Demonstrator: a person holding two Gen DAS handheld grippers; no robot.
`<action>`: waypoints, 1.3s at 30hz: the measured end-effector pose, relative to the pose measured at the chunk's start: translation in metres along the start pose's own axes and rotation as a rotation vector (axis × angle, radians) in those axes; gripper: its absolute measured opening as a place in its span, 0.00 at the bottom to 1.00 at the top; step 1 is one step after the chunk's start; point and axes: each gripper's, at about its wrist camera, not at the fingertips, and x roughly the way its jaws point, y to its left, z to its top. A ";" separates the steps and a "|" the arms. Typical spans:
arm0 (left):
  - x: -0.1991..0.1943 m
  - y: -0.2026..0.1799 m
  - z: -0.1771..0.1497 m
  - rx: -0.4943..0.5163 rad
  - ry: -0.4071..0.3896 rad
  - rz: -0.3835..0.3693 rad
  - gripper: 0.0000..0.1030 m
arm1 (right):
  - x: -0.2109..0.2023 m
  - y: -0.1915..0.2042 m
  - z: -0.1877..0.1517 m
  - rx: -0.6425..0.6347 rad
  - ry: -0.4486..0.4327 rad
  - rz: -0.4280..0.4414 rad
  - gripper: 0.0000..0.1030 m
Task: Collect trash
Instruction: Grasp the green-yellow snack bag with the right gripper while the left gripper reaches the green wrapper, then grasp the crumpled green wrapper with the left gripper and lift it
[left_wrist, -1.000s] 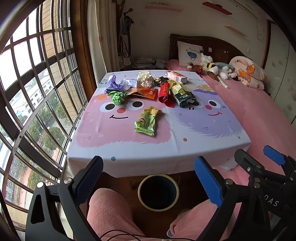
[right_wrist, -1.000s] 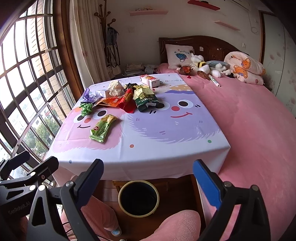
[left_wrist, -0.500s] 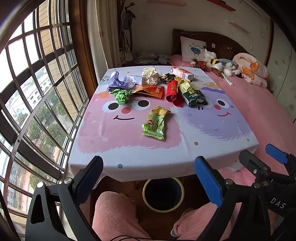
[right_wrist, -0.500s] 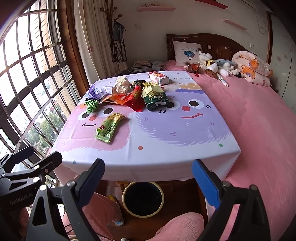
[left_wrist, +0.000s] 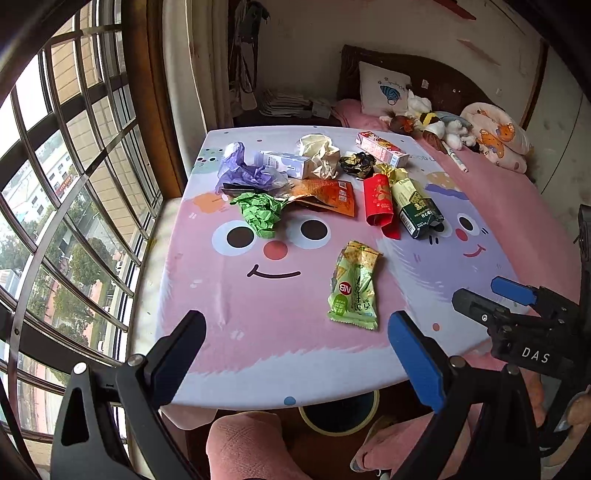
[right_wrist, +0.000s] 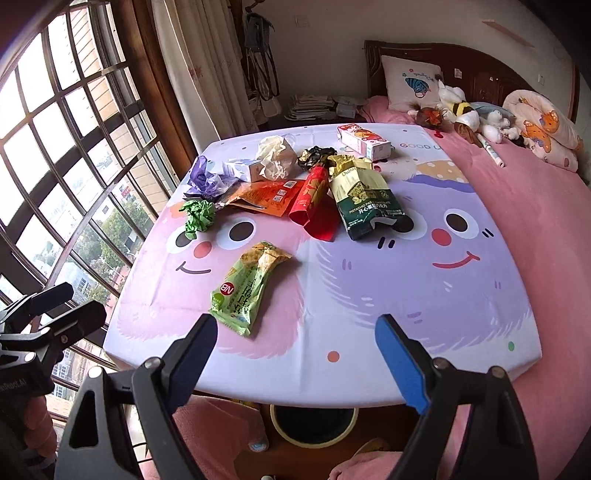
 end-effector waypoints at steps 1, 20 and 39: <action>0.006 0.005 0.001 0.008 0.006 0.013 0.95 | 0.012 0.001 0.004 0.007 0.023 0.013 0.82; 0.120 0.071 0.052 -0.002 0.127 -0.031 0.95 | 0.152 0.065 0.025 -0.112 0.137 -0.136 0.69; 0.227 0.076 0.119 -0.177 0.244 -0.082 0.86 | 0.135 0.015 0.081 0.023 0.045 -0.021 0.12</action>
